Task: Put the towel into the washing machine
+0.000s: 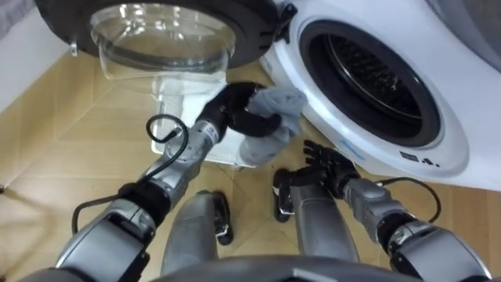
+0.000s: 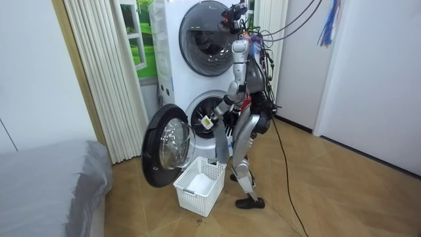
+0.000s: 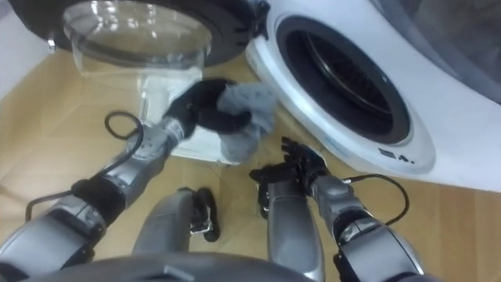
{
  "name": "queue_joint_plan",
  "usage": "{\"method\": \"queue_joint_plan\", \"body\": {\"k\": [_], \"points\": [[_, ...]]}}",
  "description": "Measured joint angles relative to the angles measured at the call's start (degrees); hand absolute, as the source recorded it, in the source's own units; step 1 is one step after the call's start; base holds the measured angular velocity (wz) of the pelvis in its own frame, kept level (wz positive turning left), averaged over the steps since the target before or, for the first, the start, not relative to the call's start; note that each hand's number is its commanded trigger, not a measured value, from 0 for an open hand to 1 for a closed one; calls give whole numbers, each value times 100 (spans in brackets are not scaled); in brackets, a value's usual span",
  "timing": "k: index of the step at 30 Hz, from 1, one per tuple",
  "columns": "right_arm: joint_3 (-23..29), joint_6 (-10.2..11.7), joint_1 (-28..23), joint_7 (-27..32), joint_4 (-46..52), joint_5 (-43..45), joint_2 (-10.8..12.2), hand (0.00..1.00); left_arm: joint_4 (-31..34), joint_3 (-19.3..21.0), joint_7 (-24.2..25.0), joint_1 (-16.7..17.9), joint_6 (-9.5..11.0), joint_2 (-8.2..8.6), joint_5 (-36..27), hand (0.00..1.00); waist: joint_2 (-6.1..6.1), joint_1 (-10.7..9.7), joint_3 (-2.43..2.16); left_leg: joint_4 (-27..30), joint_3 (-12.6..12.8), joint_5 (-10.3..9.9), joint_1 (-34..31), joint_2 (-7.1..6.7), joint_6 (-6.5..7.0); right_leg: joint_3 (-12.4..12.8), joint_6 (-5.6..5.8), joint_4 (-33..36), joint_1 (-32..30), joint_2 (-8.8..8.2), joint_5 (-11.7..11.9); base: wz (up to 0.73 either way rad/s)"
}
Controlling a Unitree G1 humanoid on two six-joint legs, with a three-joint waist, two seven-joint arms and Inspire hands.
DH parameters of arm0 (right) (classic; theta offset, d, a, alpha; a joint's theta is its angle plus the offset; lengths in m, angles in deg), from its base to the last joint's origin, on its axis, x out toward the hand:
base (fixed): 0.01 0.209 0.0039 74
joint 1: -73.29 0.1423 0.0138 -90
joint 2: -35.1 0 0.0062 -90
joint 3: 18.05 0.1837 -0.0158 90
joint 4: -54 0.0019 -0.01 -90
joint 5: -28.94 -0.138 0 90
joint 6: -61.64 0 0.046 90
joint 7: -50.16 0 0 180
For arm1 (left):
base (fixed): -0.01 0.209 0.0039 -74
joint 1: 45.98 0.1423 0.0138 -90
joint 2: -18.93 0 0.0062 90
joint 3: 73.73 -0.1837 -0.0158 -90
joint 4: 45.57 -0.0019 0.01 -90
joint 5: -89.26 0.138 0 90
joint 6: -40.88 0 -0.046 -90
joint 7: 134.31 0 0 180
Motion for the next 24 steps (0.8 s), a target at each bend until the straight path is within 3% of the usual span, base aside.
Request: {"method": "queue_joint_plan", "body": {"k": [6, 10, 11, 12, 16, 24], "points": [[12, -95, -1, -13, 2, 7, -10, 0, 205, -145, 707, 79, -195, -22, -1044, 100, 2, 25, 0, -185, -9, 122, 110, -68, 20, -40, 19, -148, 113, -46, 100, 4], [31, -145, 0, -53, 33, 7, -15, 3, 272, -127, 964, 80, -272, -18, -1386, 100, 10, 80, -5, -187, -8, 122, 112, -69, 21, -38, 21, -138, 115, -42, 109, 0], [47, -160, 0, -60, 33, 7, -18, 64, 272, -122, 1008, 80, -285, -15, -1455, 100, 22, 105, -10, -192, -11, 122, 111, -66, 20, -37, 19, -138, 115, -32, 110, 0], [65, -184, -1, -67, 33, 7, -27, 100, 271, -102, 1073, 80, -331, -15, -1507, 100, 43, 131, -19, -201, -17, 123, 111, -68, 19, -38, 19, -138, 115, -11, 110, 0], [66, -206, -9, -78, 33, 7, -80, 100, 272, -67, 1083, 80, -488, -12, -1741, 100, 128, 154, -74, -229, -29, 128, 120, -70, 11, -35, 19, -155, 124, 6, 110, 0], [81, -207, -65, -61, 52, 4, -70, 100, 648, 53, 1102, 77, -642, 9, -1948, 100, 140, 132, -77, -267, -89, 139, 119, -63, -7, -50, 14, -231, 160, 22, 112, 1]]}}
